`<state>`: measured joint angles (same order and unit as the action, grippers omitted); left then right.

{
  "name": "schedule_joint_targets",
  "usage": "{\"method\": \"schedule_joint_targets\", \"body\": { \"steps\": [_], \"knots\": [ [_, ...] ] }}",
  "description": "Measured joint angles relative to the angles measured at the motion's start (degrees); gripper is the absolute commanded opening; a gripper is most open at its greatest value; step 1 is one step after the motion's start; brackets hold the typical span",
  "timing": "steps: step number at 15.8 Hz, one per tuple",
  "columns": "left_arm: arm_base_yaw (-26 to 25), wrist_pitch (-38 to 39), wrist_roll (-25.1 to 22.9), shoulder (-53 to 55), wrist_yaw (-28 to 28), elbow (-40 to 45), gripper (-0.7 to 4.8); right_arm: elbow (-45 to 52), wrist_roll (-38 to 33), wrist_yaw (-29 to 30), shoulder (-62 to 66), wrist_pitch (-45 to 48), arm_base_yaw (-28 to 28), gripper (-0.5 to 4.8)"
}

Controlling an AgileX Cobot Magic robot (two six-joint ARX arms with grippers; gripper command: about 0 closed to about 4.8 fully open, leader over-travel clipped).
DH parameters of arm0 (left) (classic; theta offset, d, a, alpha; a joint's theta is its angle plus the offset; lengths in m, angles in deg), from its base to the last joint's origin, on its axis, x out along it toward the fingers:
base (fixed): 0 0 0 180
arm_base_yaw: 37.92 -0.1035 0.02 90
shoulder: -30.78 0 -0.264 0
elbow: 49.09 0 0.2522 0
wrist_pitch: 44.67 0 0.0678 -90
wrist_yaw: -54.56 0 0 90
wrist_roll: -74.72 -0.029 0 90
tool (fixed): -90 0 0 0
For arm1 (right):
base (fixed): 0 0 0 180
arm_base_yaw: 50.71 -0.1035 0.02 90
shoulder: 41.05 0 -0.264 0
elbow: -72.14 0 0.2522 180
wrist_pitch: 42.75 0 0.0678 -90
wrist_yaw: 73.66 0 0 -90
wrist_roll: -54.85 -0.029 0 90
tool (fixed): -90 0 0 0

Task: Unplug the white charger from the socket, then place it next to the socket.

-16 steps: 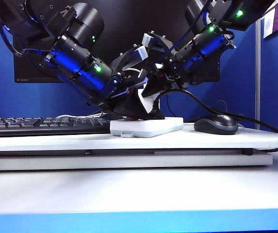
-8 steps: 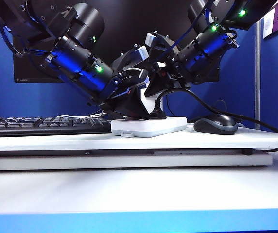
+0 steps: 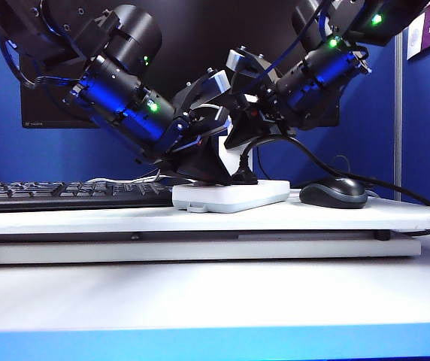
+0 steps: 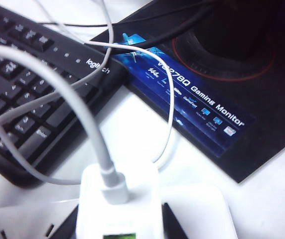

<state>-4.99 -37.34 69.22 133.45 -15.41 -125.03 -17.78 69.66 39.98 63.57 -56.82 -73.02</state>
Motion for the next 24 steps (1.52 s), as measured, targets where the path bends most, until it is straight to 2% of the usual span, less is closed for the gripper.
{"method": "schedule_joint_targets", "body": {
  "steps": [11, 15, 22, 24],
  "knots": [
    [0.0, 0.0, 0.0, 0.0, 0.1, -0.1, -0.05, 0.2, -2.8, 1.0, -0.3, 1.4, 0.0, -0.01],
    [0.0, 0.0, 0.0, 0.0, 0.1, -0.1, -0.05, 0.2, 0.5, 1.5, -0.4, 1.8, -0.1, 0.0],
    [0.0, -0.1, 0.0, 0.0, 0.1, -0.1, -0.05, 0.4, -2.9, 2.2, -0.4, 3.0, 0.3, 0.0],
    [0.0, -0.1, 0.0, 0.0, 0.0, -0.1, -0.05, 0.4, 0.7, 2.5, -0.4, 3.0, 0.3, 0.0]
  ]
}}
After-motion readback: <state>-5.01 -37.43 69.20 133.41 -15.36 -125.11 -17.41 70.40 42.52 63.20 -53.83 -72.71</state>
